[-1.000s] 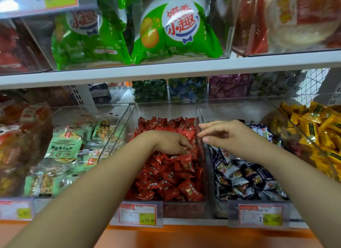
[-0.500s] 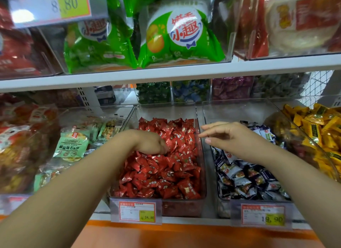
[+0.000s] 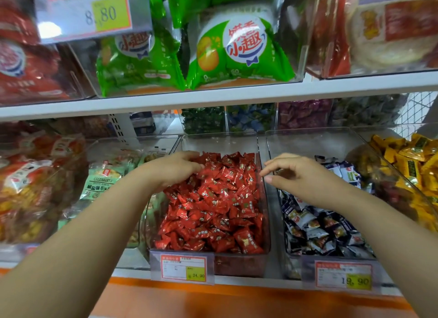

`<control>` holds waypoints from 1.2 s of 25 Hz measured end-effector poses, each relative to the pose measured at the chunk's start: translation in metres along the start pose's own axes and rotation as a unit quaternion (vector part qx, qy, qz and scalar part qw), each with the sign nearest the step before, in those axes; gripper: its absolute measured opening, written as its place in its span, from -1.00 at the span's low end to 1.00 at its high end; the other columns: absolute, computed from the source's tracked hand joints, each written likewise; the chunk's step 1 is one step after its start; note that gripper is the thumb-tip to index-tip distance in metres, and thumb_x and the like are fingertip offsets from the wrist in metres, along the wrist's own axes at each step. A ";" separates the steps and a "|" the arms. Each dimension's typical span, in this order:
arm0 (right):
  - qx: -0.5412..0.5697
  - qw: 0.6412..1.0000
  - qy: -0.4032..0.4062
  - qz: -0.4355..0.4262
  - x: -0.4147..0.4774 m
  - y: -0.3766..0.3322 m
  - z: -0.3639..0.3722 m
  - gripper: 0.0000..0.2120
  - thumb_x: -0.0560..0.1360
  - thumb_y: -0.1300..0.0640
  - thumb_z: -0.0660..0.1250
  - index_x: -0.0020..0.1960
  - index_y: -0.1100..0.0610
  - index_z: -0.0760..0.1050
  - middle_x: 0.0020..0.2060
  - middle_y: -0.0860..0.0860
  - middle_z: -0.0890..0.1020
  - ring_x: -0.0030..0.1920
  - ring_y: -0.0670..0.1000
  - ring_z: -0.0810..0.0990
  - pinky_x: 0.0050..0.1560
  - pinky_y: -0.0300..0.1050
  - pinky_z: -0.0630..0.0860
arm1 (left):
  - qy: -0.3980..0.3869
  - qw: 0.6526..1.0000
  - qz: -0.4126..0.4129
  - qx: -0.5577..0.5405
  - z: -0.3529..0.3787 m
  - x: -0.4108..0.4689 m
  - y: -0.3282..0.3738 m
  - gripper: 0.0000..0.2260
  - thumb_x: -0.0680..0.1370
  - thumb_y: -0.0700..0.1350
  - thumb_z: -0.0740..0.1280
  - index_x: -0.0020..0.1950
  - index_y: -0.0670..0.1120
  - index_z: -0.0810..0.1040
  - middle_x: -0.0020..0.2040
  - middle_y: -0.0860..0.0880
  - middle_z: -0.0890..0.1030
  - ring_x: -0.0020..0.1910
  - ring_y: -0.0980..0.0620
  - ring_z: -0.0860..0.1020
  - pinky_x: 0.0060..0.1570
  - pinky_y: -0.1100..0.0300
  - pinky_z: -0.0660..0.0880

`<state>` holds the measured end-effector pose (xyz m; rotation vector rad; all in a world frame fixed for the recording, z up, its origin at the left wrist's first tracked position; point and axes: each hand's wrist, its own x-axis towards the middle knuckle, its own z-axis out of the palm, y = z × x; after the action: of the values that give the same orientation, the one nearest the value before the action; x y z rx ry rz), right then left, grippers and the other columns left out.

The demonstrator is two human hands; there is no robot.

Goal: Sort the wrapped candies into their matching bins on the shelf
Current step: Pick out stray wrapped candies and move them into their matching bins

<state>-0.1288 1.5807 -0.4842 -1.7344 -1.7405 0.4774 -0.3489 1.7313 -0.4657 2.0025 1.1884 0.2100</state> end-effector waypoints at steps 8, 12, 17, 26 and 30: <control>-0.024 1.000 0.006 0.010 -0.002 -0.001 0.005 -0.91 0.46 0.05 0.35 -0.19 -0.04 0.46 0.08 -0.20 0.42 -0.03 -0.13 0.50 0.00 -0.28 0.41 | -0.058 0.992 -0.027 0.113 0.056 0.000 0.014 -0.51 0.59 -0.01 0.22 0.50 0.05 0.17 0.47 -0.04 0.29 0.38 -0.05 0.33 0.37 0.13 0.22; -0.023 1.000 0.006 0.015 -0.006 0.001 0.003 -0.92 0.46 0.12 0.33 -0.20 0.01 0.47 0.16 -0.21 0.38 -0.03 -0.18 0.51 -0.03 -0.39 0.38 | -0.096 0.984 0.022 0.146 0.072 0.000 0.022 -0.52 0.62 -0.02 0.17 0.52 0.05 0.11 0.52 0.00 0.16 0.48 -0.01 0.16 0.42 0.15 0.08; -0.016 1.000 0.011 0.016 -0.005 -0.002 0.004 -0.91 0.46 0.12 0.35 -0.21 -0.02 0.49 0.21 -0.18 0.40 0.05 -0.19 0.49 0.09 -0.24 0.41 | -0.092 0.985 0.110 0.093 0.064 -0.020 0.026 -0.56 0.62 -0.10 0.18 0.49 0.08 0.21 0.49 0.07 0.24 0.44 0.11 0.22 0.27 0.35 0.11; -0.101 0.987 -0.071 -0.098 0.013 -0.075 0.045 -0.78 0.47 0.01 0.36 0.11 -0.10 0.55 0.12 -0.20 0.56 0.14 -0.19 0.48 0.19 -0.26 0.39 | 0.301 0.936 0.179 -0.031 0.004 -0.074 -0.040 -0.70 0.55 -0.23 0.26 0.15 0.15 0.52 0.08 0.16 0.57 -0.05 0.29 0.51 0.02 0.31 0.46; -0.238 0.924 -0.254 -0.157 0.051 -0.083 0.100 -0.58 0.53 -0.06 0.27 0.36 -0.05 0.39 0.38 -0.07 0.38 0.37 -0.03 0.31 0.38 -0.14 0.19 | 0.273 0.945 0.178 0.013 0.011 -0.070 -0.059 -0.70 0.52 -0.26 0.30 0.18 0.05 0.55 0.11 0.19 0.47 0.13 0.26 0.39 0.17 0.38 0.28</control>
<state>-0.2534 1.6425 -0.4949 -1.6822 -2.6365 0.4024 -0.4215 1.6845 -0.4982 2.2475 1.1345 0.9875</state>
